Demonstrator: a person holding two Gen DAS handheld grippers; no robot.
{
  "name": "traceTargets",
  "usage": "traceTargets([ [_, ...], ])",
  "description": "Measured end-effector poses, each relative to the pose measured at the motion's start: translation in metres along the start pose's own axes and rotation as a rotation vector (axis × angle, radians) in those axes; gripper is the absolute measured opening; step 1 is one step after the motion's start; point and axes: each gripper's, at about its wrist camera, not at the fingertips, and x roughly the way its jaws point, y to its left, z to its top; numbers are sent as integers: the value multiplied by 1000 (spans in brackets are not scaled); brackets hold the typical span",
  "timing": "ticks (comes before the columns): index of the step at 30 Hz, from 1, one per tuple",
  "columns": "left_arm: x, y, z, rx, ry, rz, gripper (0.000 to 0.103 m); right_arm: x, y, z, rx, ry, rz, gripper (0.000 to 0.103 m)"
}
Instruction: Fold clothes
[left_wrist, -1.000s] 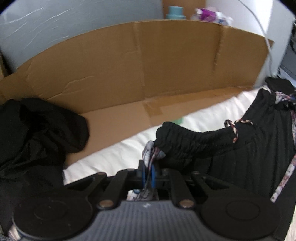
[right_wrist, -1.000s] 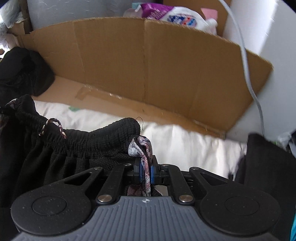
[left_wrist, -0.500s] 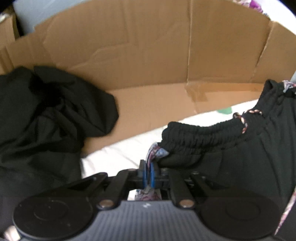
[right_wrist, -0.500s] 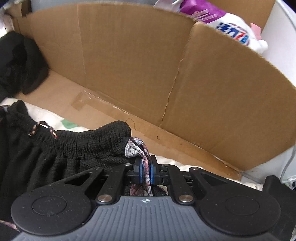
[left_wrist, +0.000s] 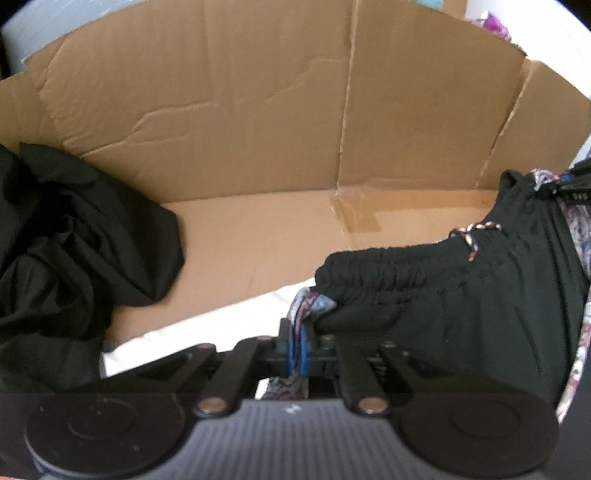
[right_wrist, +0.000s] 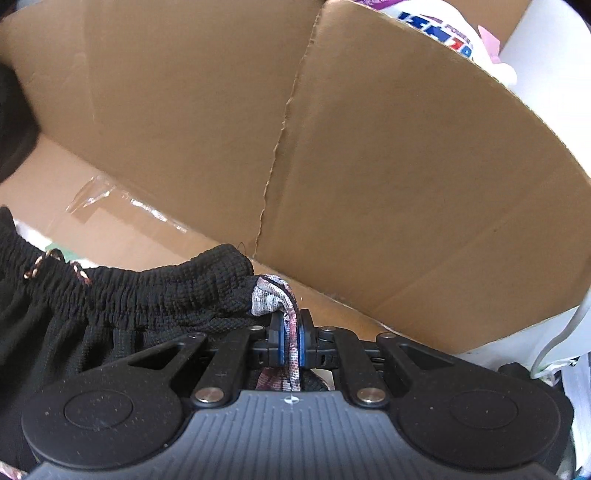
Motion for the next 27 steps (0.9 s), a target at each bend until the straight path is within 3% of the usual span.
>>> traceTargets([
  [1,6,-3,-1,10,27,23,15,4,3,-3,0,8,1,10],
  [5,8,-13,-1,56,80,51,33,-4,15,-20,5,6,-32,52],
  [6,4,-14,-2,73,96,53,40,-10,16,-24,5,-3,-30,55],
  [11,-28,-24,-15,167,136,90,45,-46,4,-40,108,-14,-3,61],
  [16,-74,-43,-38,255,154,112,45,-93,-12,-70,251,-24,46,60],
  [24,-141,-54,-45,94,105,61,47,-179,-18,-119,342,-27,85,60],
  [27,-165,-55,-42,-6,50,2,47,-200,-15,-129,337,-13,114,60],
])
